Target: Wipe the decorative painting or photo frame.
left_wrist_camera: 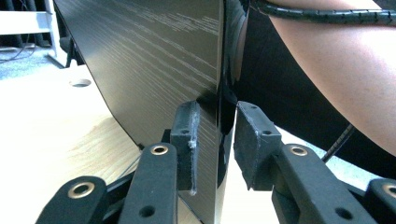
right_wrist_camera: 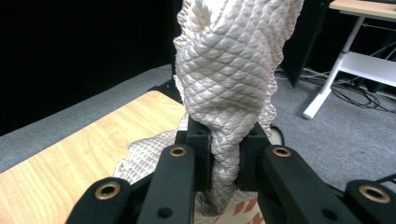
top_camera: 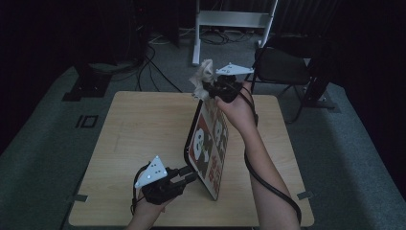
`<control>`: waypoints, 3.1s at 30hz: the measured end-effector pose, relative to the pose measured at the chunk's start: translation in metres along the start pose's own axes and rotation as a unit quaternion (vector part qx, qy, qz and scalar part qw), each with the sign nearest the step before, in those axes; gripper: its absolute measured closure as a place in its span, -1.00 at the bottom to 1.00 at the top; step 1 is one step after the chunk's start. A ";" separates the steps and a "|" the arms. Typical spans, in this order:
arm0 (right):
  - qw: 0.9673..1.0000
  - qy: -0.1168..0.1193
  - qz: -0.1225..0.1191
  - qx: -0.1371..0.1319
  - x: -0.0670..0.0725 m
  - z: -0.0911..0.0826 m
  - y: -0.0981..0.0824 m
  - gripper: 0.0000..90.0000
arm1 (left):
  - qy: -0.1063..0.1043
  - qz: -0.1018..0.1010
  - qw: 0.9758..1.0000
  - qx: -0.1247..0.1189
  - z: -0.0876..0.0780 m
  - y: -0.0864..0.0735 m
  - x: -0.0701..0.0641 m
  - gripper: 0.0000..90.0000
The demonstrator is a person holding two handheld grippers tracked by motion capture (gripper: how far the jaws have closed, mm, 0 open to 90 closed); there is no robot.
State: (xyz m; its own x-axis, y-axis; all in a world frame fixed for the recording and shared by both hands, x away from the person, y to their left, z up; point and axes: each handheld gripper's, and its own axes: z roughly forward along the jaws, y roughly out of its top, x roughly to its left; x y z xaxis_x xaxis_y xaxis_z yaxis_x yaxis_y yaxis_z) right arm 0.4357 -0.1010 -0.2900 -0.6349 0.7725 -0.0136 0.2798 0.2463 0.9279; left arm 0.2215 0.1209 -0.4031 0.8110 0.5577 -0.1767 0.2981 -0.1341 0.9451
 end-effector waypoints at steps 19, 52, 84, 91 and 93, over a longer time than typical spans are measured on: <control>1.000 -0.024 0.016 0.004 -0.011 -0.006 0.001 0.76 | 0.011 -0.002 1.000 -0.011 0.009 0.007 -0.005 0.31; 0.998 -0.051 0.015 0.013 -0.025 0.009 0.008 0.76 | 0.037 0.002 0.999 -0.011 0.011 0.010 -0.010 0.37; 0.998 -0.037 0.024 -0.040 -0.009 -0.114 -0.119 0.74 | 0.086 -0.019 0.996 -0.023 0.043 -0.003 -0.012 0.12; 0.997 -0.047 0.038 -0.056 -0.013 -0.130 -0.125 0.74 | 0.111 -0.034 0.993 -0.022 0.031 -0.002 0.000 0.43; 0.996 -0.047 0.041 -0.060 -0.014 -0.133 -0.126 0.74 | 0.116 -0.037 0.992 -0.021 0.027 -0.002 0.007 0.54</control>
State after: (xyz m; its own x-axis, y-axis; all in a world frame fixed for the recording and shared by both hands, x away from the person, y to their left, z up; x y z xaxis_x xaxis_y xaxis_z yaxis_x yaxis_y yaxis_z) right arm 0.3136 -0.2208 -0.3571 -0.5410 0.8403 0.0350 0.2373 0.1126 0.9649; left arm 0.2398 0.1027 -0.4135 0.6487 0.7385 -0.1837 0.3280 -0.0535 0.9431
